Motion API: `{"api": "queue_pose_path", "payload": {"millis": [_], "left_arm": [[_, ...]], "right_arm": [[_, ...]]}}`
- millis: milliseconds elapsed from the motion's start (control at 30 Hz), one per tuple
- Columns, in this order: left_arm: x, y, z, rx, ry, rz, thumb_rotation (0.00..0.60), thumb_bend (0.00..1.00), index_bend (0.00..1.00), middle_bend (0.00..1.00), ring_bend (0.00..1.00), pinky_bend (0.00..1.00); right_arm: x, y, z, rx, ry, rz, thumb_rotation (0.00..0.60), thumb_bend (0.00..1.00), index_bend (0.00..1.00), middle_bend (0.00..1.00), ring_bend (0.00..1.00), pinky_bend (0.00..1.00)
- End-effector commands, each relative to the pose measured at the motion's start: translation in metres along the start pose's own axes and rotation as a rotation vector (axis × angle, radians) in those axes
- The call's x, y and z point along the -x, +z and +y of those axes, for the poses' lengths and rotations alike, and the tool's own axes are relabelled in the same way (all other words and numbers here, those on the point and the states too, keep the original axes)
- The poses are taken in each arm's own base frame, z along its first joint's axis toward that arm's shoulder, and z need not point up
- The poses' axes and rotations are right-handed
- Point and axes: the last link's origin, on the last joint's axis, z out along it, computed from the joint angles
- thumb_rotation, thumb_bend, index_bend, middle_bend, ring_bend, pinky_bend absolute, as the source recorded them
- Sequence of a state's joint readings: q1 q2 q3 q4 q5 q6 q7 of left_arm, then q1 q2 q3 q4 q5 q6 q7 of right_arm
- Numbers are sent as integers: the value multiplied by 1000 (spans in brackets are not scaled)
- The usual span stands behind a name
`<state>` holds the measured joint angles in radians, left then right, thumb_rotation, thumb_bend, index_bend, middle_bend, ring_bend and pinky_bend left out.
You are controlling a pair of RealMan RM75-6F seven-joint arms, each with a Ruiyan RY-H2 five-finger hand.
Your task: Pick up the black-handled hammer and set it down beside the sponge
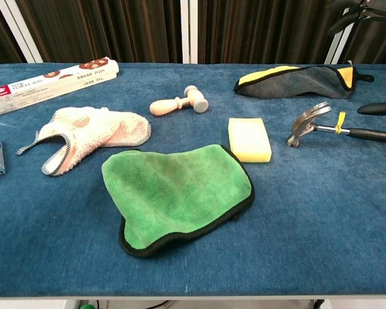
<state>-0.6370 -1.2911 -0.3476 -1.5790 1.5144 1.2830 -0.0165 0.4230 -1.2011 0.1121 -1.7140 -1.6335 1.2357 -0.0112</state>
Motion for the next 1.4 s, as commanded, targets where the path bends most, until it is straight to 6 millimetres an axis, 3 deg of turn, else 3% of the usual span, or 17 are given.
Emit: {"api": "queue_pose_path", "payload": {"millis": [33, 233, 467, 600, 767, 1000, 1100, 1233, 1400], "left_arm": [[1, -2, -3, -12, 2, -12, 600, 92, 272, 177, 82, 107], [6, -33, -14, -93, 36, -146, 600, 93, 272, 177, 82, 108], [12, -97, -28, -255, 74, -259, 600, 93, 272, 177, 82, 108], [17, -137, -36, -333, 95, -288, 600, 93, 272, 177, 82, 108], [20, -168, -36, -377, 83, -281, 600, 92, 277, 177, 82, 109], [18, -186, -37, -405, 76, -260, 600, 93, 277, 177, 82, 109], [20, -188, -37, -415, 70, -262, 600, 93, 277, 177, 82, 109], [20, -188, -37, -414, 72, -261, 600, 93, 278, 177, 82, 108], [18, -185, -37, -415, 74, -253, 600, 93, 279, 176, 81, 108]], "right_arm": [[-1, 1, 1, -1, 0, -2, 600, 109, 34, 146, 0, 49], [-9, 3, 23, 92, -40, -40, 600, 108, 36, 146, 0, 51], [-21, 8, 82, 290, -112, -141, 600, 70, 34, 135, 0, 50], [-6, 15, 100, 325, -166, -239, 600, 57, 56, 139, 0, 50], [23, 31, 108, 319, -228, -302, 600, 131, 186, 189, 0, 58], [62, 50, 111, 310, -191, -343, 600, 197, 262, 231, 34, 92], [77, 60, 106, 289, -165, -348, 600, 280, 335, 267, 75, 127], [89, 69, 100, 257, -153, -337, 600, 391, 426, 330, 146, 177], [96, 73, 97, 239, -154, -346, 600, 404, 448, 363, 176, 197]]}}
